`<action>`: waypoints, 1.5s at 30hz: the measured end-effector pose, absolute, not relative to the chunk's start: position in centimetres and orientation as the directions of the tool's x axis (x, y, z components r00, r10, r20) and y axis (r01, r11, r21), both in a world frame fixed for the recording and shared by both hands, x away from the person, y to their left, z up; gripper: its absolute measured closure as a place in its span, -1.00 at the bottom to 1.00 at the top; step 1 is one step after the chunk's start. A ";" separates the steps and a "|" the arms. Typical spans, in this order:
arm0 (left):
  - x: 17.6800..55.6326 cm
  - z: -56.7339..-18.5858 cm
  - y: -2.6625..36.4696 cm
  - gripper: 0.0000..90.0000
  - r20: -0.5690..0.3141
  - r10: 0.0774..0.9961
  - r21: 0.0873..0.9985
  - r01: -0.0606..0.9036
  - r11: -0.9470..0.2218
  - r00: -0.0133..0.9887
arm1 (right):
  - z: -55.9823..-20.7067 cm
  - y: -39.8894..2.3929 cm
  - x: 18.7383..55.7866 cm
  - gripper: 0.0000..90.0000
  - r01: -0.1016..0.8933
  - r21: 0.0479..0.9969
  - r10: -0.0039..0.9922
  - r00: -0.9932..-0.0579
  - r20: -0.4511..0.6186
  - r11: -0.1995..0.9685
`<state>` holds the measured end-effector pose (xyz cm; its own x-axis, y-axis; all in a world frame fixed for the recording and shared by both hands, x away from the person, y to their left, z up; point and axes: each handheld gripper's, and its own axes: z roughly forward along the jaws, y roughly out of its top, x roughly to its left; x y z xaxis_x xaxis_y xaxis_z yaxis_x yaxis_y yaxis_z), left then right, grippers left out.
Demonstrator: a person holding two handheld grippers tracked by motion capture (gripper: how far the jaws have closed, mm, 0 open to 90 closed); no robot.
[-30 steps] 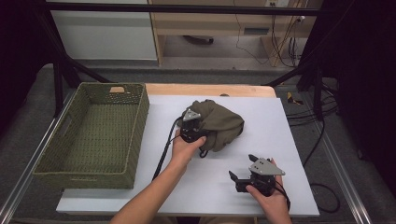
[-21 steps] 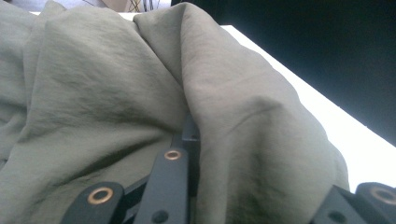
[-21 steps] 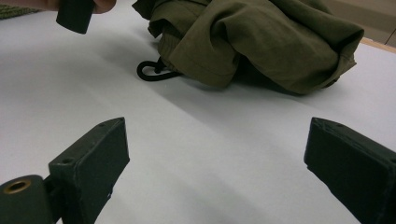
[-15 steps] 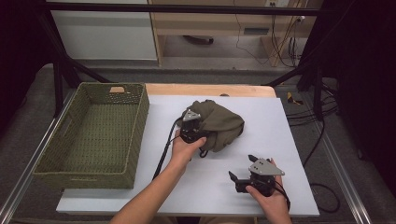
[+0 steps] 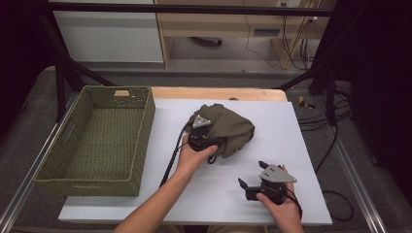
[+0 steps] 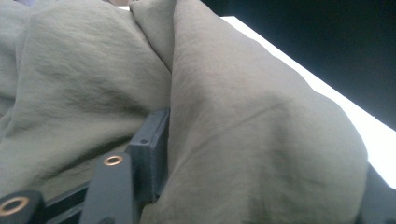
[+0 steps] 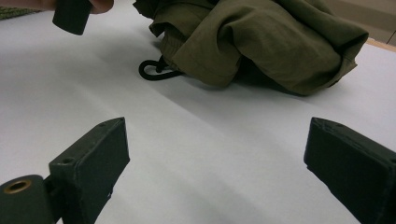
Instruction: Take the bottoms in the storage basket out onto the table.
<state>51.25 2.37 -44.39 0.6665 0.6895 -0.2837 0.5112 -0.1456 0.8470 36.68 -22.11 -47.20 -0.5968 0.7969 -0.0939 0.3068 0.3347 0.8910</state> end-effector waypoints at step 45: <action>46.8 -39.9 4.7 -0.78 -0.194 0.683 0.863 0.454 -0.222 0.704 | -47.2 -22.0 36.8 -0.84 0.311 0.886 0.807 -0.581 -0.110 0.345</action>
<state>46.77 4.72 -39.88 0.7036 0.6835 -0.1945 0.4544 -0.2223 0.8626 36.77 -22.04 -47.22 -0.5807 0.8067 -0.1098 0.3115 0.3447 0.8855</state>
